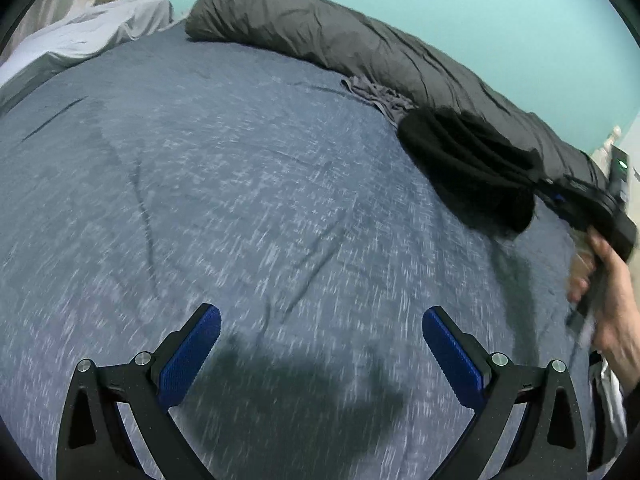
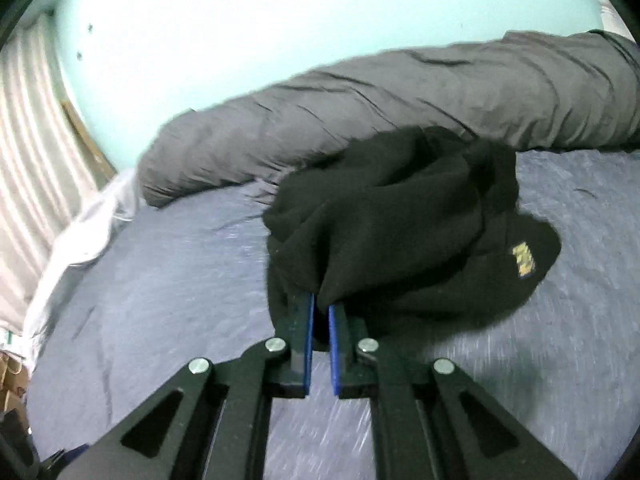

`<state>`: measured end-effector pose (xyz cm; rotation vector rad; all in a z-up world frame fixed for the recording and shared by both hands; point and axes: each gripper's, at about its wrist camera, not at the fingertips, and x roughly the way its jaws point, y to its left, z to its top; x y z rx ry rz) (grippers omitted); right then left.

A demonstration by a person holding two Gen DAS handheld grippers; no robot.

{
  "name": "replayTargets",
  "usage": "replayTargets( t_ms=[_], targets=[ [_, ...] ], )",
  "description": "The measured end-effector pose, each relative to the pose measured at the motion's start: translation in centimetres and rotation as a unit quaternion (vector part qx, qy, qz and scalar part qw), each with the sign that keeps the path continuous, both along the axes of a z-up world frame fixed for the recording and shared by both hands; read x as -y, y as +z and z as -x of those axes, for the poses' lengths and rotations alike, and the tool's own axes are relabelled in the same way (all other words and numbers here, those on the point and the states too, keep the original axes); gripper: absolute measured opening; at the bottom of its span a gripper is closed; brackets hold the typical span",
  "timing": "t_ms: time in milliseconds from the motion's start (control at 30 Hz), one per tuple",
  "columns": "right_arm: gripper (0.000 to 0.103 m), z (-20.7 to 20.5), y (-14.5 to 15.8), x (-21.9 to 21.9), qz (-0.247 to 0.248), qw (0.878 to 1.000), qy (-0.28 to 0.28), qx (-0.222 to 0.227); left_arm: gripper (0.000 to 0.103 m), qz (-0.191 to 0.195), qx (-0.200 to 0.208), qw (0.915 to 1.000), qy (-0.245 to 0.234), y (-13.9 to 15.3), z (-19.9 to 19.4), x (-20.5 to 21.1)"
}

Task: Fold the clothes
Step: 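Lift the black sweater with the right gripper and drag it across the bed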

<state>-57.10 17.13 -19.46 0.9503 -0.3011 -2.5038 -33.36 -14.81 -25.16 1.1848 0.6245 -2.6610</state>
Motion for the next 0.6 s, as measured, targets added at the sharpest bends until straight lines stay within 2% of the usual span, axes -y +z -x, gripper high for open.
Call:
replayTargets(
  t_ms=[200, 400, 600],
  targets=[
    [0.006, -10.6, 1.7, -1.3, 0.046, 0.997, 0.052, -0.014, 0.103, -0.008, -0.015, 0.9997, 0.015, -0.3, -5.3, -0.2],
    [0.004, -19.4, 1.7, -3.1, 0.074, 0.993, 0.085, -0.019, 0.103, -0.021, -0.037, 0.9989, 0.022, 0.0, -11.3, -1.1],
    [0.004, -28.0, 1.8, -4.6, 0.078, 0.995, 0.067, -0.018, 0.103, -0.016, -0.049, 0.9986, 0.006, 2.1, -18.1, -2.2]
  ],
)
